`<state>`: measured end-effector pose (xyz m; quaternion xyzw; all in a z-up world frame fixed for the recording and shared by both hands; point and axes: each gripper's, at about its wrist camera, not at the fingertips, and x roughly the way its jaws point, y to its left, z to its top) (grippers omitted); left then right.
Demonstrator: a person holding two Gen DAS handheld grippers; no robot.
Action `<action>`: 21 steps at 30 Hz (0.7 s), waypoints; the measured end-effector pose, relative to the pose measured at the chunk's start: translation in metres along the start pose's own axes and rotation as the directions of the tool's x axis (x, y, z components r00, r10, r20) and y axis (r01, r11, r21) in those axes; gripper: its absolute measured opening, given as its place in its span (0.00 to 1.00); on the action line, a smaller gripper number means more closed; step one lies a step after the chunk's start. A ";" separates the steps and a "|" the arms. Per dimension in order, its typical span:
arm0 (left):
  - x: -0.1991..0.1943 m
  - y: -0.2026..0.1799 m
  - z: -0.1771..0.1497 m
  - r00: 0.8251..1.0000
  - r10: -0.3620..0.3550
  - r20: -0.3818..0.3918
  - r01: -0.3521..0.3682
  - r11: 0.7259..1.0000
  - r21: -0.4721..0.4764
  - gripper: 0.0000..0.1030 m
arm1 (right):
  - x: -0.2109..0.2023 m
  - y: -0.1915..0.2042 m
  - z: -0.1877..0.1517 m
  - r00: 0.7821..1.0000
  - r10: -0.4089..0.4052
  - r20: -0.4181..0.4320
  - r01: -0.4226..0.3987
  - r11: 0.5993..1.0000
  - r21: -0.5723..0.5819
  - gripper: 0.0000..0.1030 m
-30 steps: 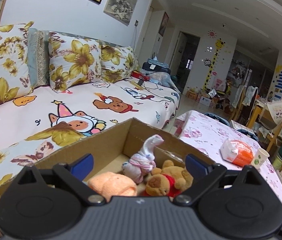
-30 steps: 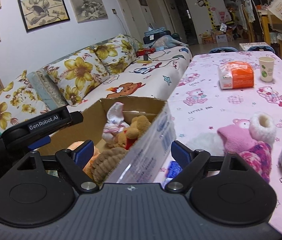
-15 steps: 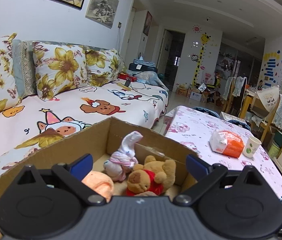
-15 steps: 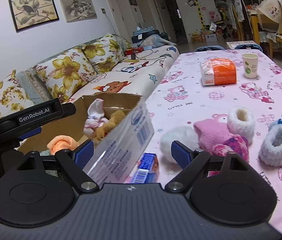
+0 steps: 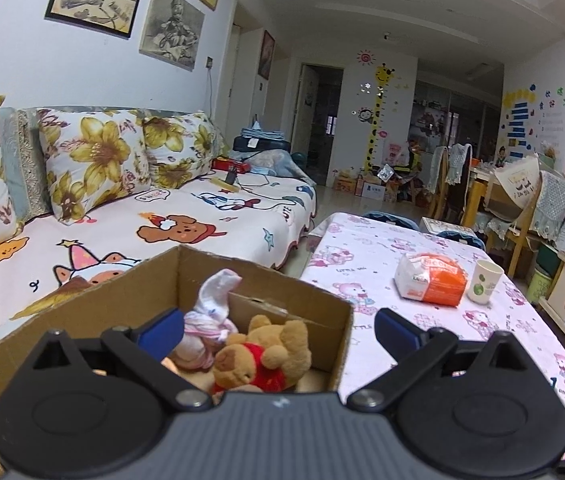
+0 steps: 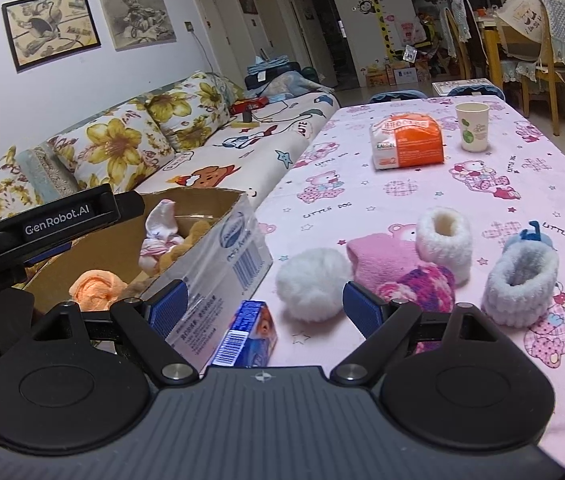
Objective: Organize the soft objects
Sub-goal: 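Move the left tool to the pink knit hat while the right tool approaches the light blue slipper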
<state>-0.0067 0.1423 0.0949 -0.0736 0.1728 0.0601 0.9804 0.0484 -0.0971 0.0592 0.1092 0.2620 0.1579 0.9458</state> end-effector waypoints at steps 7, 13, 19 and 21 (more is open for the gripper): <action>0.001 -0.015 -0.002 1.000 -0.004 0.009 0.004 0.999 0.049 0.99 | 0.001 -0.002 -0.001 1.000 -0.021 0.010 0.020 1.000 0.013 1.00; 0.000 -0.032 -0.007 1.000 -0.021 0.011 0.020 0.995 0.094 0.99 | 0.005 -0.004 -0.001 0.999 -0.038 0.006 0.038 0.999 0.026 1.00; 0.001 -0.047 -0.012 0.999 -0.035 0.003 0.034 0.990 0.140 0.99 | 0.007 -0.010 0.001 0.998 -0.063 0.000 0.063 0.997 0.050 1.00; 0.002 -0.051 -0.014 0.999 -0.038 -0.002 0.037 0.988 0.151 0.99 | 0.008 -0.012 0.000 0.997 -0.073 -0.001 0.073 0.996 0.057 1.00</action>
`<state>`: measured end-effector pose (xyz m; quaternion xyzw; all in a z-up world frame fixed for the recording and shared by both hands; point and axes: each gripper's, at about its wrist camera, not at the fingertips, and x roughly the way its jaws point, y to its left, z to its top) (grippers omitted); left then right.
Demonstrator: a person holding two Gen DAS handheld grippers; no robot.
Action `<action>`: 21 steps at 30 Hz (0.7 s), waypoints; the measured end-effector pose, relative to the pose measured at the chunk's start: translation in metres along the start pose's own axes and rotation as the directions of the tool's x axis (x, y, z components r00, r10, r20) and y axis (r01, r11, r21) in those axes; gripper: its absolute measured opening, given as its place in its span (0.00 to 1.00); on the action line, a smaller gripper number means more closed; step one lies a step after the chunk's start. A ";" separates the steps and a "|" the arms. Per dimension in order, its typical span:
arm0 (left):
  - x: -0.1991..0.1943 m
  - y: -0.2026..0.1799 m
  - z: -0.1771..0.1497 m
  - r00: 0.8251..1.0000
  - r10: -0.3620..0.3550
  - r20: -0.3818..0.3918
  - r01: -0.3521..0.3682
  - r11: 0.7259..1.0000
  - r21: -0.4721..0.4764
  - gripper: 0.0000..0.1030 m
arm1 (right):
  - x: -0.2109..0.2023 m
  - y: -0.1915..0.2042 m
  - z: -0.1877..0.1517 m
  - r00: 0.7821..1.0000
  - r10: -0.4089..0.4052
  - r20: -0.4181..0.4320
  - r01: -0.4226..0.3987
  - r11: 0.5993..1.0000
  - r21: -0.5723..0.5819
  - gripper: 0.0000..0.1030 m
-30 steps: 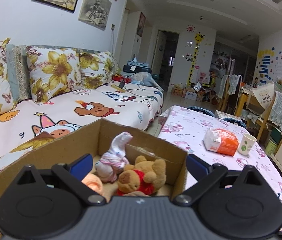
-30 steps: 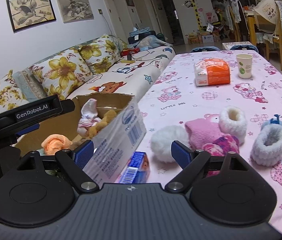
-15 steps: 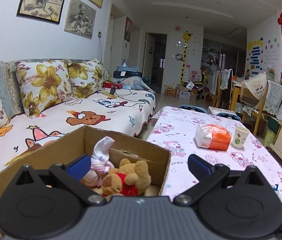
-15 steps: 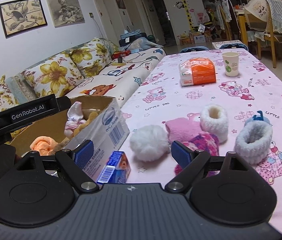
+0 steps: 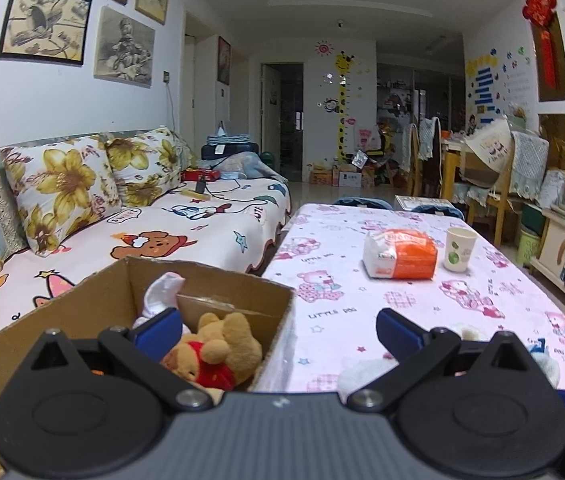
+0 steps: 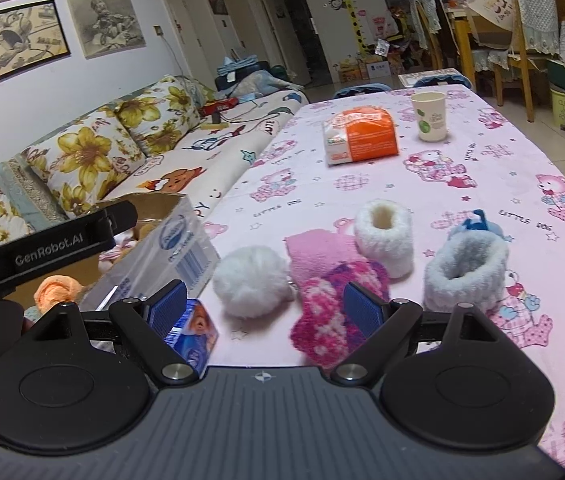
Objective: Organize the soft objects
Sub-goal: 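Move the left tool to the pink knit hat while the right tool approaches the light blue slipper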
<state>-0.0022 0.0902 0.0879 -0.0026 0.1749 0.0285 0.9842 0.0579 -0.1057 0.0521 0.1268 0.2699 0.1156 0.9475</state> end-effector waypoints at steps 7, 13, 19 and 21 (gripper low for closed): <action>0.002 -0.013 -0.004 1.000 -0.012 -0.013 0.012 0.999 0.041 0.99 | 0.002 -0.004 0.001 1.000 -0.017 0.009 0.017 1.000 0.012 1.00; 0.003 -0.027 -0.009 1.000 -0.021 -0.021 0.023 0.996 0.081 0.99 | -0.003 -0.008 -0.004 0.999 -0.032 0.014 0.031 0.999 0.025 1.00; 0.006 -0.038 -0.013 0.999 -0.026 -0.032 0.030 0.993 0.111 0.99 | -0.004 -0.012 -0.004 0.999 -0.047 0.019 0.046 0.998 0.032 1.00; 0.006 -0.042 -0.014 0.999 -0.029 -0.036 0.033 0.992 0.121 0.99 | -0.005 -0.014 -0.005 0.998 -0.052 0.021 0.052 0.998 0.035 1.00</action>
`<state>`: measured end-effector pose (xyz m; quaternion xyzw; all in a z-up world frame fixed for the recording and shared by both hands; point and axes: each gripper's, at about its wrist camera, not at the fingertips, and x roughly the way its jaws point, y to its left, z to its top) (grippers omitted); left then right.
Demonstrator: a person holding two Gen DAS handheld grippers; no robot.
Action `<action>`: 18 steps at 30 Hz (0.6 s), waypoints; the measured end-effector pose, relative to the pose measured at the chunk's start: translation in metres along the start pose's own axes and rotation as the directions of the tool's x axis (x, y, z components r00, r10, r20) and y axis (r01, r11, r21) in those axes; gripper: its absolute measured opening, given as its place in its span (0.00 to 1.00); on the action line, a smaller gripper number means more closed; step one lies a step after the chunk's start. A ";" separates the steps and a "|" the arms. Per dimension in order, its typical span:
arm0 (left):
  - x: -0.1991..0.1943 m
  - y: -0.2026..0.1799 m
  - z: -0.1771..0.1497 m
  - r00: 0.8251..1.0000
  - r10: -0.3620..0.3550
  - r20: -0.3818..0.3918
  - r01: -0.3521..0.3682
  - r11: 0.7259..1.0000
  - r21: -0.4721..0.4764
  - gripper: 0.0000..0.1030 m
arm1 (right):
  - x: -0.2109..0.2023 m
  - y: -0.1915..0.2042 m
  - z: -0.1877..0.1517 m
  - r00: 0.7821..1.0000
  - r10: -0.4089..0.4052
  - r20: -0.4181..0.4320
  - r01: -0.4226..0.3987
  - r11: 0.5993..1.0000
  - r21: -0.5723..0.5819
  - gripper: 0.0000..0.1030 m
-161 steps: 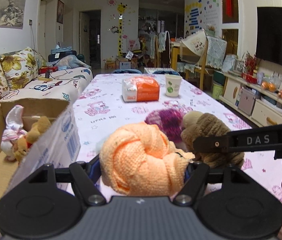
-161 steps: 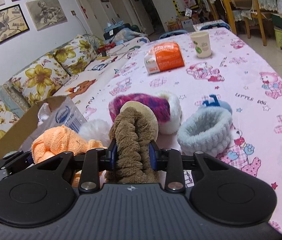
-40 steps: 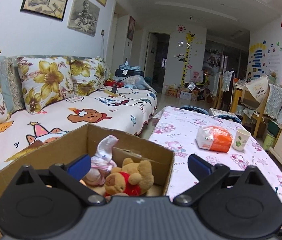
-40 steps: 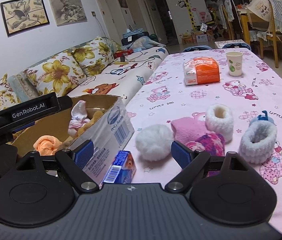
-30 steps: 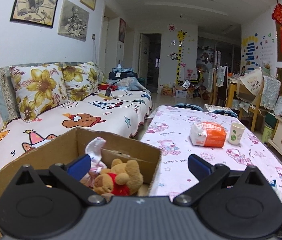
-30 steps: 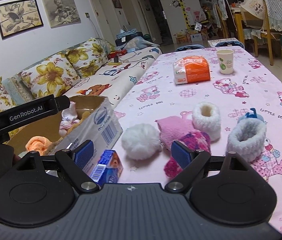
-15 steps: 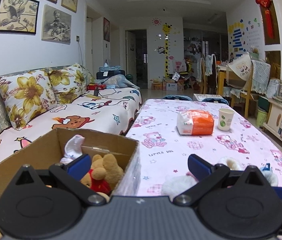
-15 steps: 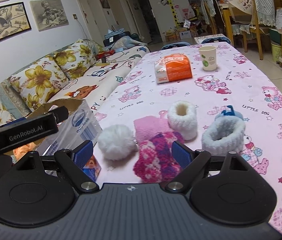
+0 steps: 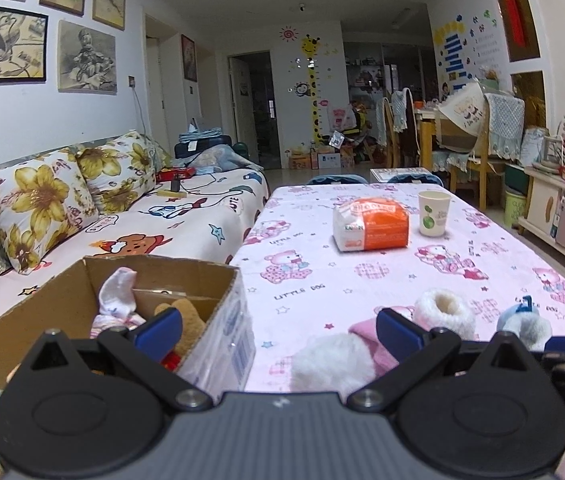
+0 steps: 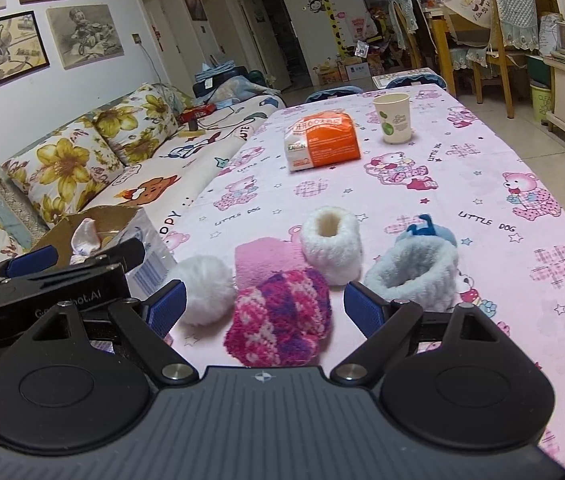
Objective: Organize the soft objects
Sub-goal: 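Move the left tool to the pink knit hat while the right tool approaches the light blue slipper, then grasp the pink knit hat with the left tool while the right tool grasps the light blue fuzzy slipper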
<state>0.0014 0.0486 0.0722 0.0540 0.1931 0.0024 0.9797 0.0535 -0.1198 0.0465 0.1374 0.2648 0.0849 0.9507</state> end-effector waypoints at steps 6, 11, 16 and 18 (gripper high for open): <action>0.003 -0.012 -0.003 1.000 -0.011 -0.009 0.012 0.999 0.036 0.99 | -0.002 -0.009 -0.001 1.000 -0.022 0.005 0.022 1.000 0.010 1.00; 0.005 -0.022 -0.006 1.000 -0.021 -0.022 0.022 0.997 0.069 0.99 | -0.004 -0.018 0.000 0.999 -0.037 0.007 0.037 0.999 0.021 1.00; 0.006 -0.031 -0.009 0.999 -0.032 -0.030 0.035 0.994 0.100 0.99 | -0.005 -0.026 0.001 0.998 -0.055 0.012 0.055 0.998 0.034 1.00; 0.006 -0.033 -0.011 0.999 -0.039 -0.036 0.043 0.993 0.111 0.99 | -0.005 -0.028 0.001 0.998 -0.066 0.013 0.065 0.997 0.038 1.00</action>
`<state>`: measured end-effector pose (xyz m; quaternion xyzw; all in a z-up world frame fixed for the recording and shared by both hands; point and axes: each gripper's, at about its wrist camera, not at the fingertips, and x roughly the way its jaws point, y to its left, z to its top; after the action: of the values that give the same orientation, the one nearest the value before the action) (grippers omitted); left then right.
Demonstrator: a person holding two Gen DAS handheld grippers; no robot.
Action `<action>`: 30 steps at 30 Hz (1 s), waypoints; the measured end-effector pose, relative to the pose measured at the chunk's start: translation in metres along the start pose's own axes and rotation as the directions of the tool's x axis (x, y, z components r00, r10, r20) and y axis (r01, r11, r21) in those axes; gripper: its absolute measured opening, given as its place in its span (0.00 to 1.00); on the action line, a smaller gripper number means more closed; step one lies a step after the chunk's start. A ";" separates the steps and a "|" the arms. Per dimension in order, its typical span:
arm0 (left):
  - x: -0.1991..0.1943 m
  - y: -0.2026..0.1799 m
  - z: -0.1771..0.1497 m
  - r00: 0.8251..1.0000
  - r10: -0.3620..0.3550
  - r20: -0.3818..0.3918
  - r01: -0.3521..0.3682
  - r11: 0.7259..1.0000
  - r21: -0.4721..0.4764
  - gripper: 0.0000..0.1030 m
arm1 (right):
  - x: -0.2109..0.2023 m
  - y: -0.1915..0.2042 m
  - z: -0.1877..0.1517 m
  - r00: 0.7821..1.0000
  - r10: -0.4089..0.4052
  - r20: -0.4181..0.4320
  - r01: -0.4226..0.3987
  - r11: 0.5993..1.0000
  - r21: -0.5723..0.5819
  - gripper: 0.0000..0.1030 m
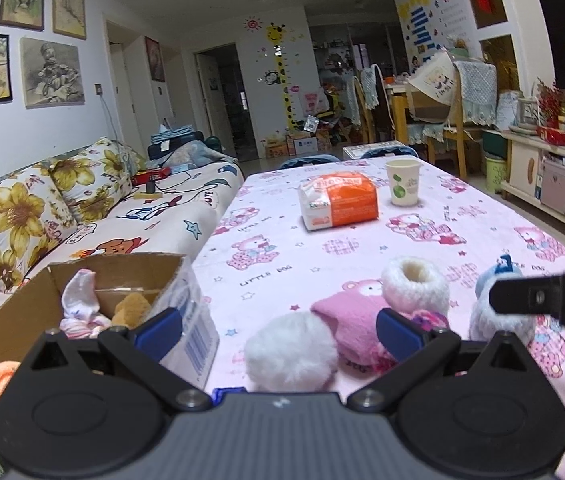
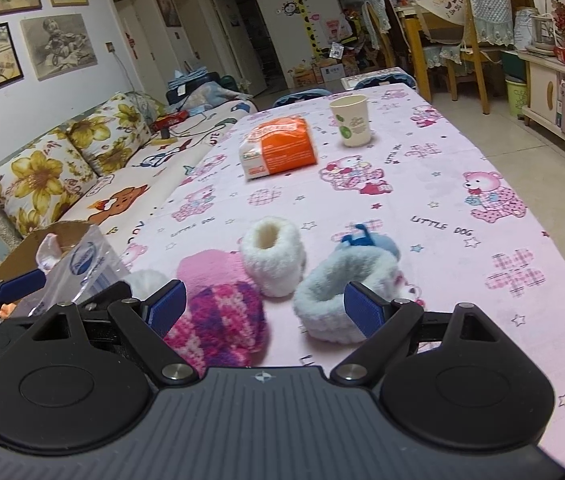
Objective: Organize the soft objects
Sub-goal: 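Grasp the pink knit hat with the left tool while the right tool grasps the light blue fuzzy slipper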
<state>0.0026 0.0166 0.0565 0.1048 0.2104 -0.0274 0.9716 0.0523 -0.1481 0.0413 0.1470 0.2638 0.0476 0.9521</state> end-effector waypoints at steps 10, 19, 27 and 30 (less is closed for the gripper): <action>0.005 -0.009 -0.010 0.996 -0.078 -0.044 0.079 0.997 0.006 0.99 | 0.004 -0.019 -0.001 0.997 -0.076 -0.002 0.077 0.996 0.034 1.00; 0.015 -0.031 -0.018 0.975 -0.204 -0.082 0.205 0.979 -0.004 0.99 | 0.023 -0.032 -0.003 0.994 -0.103 -0.041 0.105 0.993 0.061 1.00; 0.031 -0.051 -0.026 0.965 -0.233 -0.122 0.237 0.971 0.024 0.99 | 0.041 -0.045 -0.005 0.992 -0.088 -0.091 0.097 0.991 0.095 1.00; 0.037 -0.053 -0.027 0.964 -0.230 -0.131 0.234 0.972 0.016 0.99 | 0.046 -0.047 -0.005 0.993 -0.075 -0.095 0.085 0.991 0.107 1.00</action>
<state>0.0202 -0.0295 0.0072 0.0960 0.2827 -0.1375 0.9444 0.0896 -0.1834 0.0003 0.1866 0.3148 0.0011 0.9306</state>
